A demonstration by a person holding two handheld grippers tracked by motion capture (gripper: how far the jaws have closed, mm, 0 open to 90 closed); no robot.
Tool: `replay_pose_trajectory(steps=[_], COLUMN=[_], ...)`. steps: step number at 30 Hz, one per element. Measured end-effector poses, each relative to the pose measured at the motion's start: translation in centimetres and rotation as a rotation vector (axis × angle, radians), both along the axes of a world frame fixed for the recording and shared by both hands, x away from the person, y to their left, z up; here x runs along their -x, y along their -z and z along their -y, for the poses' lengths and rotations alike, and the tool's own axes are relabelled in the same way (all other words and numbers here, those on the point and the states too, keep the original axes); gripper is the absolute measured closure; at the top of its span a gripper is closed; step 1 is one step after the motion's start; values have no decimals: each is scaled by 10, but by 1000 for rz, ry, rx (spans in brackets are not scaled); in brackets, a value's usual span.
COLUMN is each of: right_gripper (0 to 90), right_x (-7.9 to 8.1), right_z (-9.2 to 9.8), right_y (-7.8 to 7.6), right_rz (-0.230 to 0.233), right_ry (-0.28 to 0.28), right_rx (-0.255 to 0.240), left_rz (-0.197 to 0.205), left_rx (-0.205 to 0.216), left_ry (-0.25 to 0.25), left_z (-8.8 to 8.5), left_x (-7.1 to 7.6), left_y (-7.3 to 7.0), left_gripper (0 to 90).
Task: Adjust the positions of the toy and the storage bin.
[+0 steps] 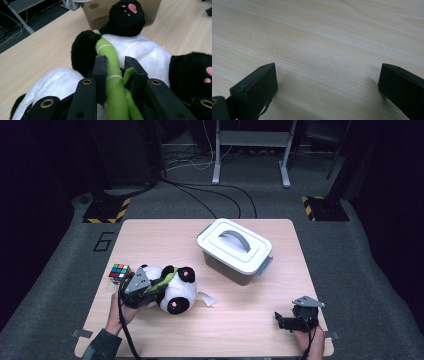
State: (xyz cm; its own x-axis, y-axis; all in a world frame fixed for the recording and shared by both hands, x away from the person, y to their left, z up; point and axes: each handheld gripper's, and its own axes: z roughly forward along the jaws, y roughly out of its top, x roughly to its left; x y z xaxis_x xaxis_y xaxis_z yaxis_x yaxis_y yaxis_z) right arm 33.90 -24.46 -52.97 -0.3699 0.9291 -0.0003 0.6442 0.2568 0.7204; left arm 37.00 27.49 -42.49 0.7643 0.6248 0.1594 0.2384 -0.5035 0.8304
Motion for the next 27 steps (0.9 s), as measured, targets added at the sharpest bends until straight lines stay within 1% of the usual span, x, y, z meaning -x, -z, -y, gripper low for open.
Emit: replay_pose_trajectory(steps=[3,4,5,6,7,8,9,11,12,13,14,15,16,17,18,19,20,21,22,23,24,25,26,27], right_gripper=[17,17,17,17,17,17,17,17,17,17,17,17,17,17,17,17,17,17,17,17,17,17,17,17], right_x=[0,0,0,0,0,0,0,0,0,0,0,0,0,0,0,0,0,0,0,0,0,0,0,0], right_z=[0,0,0,0,0,0,0,0,0,0,0,0,0,0,0,0,0,0,0,0,0,0,0,0], right_y=[0,0,0,0,0,0,0,0,0,0,0,0,0,0,0,0,0,0,0,0,0,0,0,0], right_rz=[0,0,1,1,1,1,0,0,0,0,1,1,1,1,0,1,1,1,1,1,1,1,1,1], right_ry=[1,0,0,0,2,1,0,-1,-1,0,1,1,1,2,0,2,2,2,2,2,2,2,2,2], right_rx=[-1,0,0,0,-1,-1,0,-1,-1,-1,-1,-1,-1,0,1,-1,0,0,0,0,0,0,0,0], left_rz=[-9,-30,-30,-47,-63,-78,-85,-80,-75,-77,-67,-60,-60,-48,-46,-43,-39,-35,-35,-31,-29,-21,-21,-18], left_rx=[-6,4,4,1,15,66,80,85,76,65,59,48,48,45,51,65,70,98,98,113,115,121,121,119], left_ry=[11,6,6,-2,-3,0,-2,-11,-14,-21,-25,-34,-34,-53,-69,-87,-95,-112,-112,-117,-127,-152,-152,-162], left_z=[-1,-2,-2,-3,-5,-7,-9,-8,-7,-5,-5,-4,-4,-5,-5,-6,-8,-13,-13,-16,-18,-24,-24,-27], left_x=[-6,-10,-10,-14,-16,-17,-17,-16,-16,-15,-15,-13,-13,-10,-9,-7,-5,0,0,4,7,16,16,20], left_y=[1,7,7,13,20,25,26,26,26,24,23,22,22,19,18,16,14,10,10,7,5,1,1,0], left_gripper=[720,719,719,719,718,718,717,711,711,701,652,624,580,580,489,434,312,265,238,209,209,158,149,149])
